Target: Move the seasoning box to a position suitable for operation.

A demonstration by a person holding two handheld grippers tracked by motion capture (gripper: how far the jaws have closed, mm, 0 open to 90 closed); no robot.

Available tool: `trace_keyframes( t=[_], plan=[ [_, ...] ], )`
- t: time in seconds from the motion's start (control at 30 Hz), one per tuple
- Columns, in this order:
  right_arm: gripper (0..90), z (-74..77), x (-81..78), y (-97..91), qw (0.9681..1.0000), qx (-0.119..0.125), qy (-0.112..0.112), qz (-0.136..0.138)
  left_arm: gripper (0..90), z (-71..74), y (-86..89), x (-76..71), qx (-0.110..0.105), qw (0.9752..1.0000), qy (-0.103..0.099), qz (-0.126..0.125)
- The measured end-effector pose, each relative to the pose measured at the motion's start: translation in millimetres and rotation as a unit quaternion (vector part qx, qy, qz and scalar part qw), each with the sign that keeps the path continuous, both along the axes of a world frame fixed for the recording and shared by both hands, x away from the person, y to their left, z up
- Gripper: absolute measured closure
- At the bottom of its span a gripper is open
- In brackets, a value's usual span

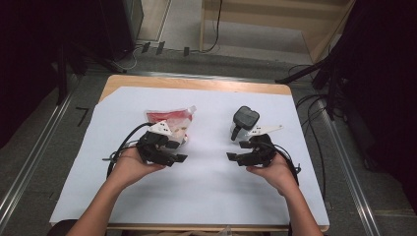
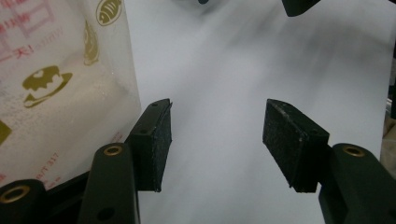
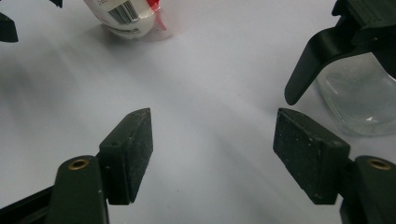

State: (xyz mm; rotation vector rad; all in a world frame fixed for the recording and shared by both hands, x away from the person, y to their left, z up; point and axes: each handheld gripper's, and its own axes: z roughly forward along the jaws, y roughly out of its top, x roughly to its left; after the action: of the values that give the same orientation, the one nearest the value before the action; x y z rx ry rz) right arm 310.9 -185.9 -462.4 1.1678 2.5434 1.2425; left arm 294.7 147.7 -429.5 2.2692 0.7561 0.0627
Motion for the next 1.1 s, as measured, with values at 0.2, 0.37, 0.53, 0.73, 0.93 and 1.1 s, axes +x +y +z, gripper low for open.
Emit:
trace_keyframes(
  t=[0.2, 0.37, 0.53, 0.73, 0.93, 1.1],
  plan=[
    [41.1, 3.1, 2.9, -0.3, 0.9998, 0.012, -0.012, 0.007, 42.5, -4.7, 1.7, 2.6, -0.011, 0.9998, 0.011, -0.008],
    [40.5, 6.0, -1.5, 1.7, 0.9991, 0.01, -0.032, 0.027, 42.6, -6.2, 1.4, 2.9, 0.001, 0.9998, 0.016, -0.013],
    [39.1, 4.3, -3.6, 1.8, 0.9989, 0.013, -0.028, 0.036, 40.0, -5.8, 1.0, 0.3, -0.003, 0.9998, 0.009, -0.02],
    [39.9, 5.3, -4.2, -1.1, 0.9988, 0.015, -0.033, 0.035, 41.1, -0.1, 2.7, -4.5, 0.008, 0.9996, 0.003, -0.025],
    [39.2, 4.5, -2.5, -5.8, 0.9993, 0.01, -0.03, 0.022, 39.9, 1.2, 6.1, -5.0, 0.006, 0.9998, 0.001, -0.021],
    [41.8, 4.2, -2.6, -8.0, 0.9992, 0.009, -0.034, 0.02, 39.6, 1.8, 6.0, -6.1, 0.002, 0.9997, 0.004, -0.023]
  ],
)
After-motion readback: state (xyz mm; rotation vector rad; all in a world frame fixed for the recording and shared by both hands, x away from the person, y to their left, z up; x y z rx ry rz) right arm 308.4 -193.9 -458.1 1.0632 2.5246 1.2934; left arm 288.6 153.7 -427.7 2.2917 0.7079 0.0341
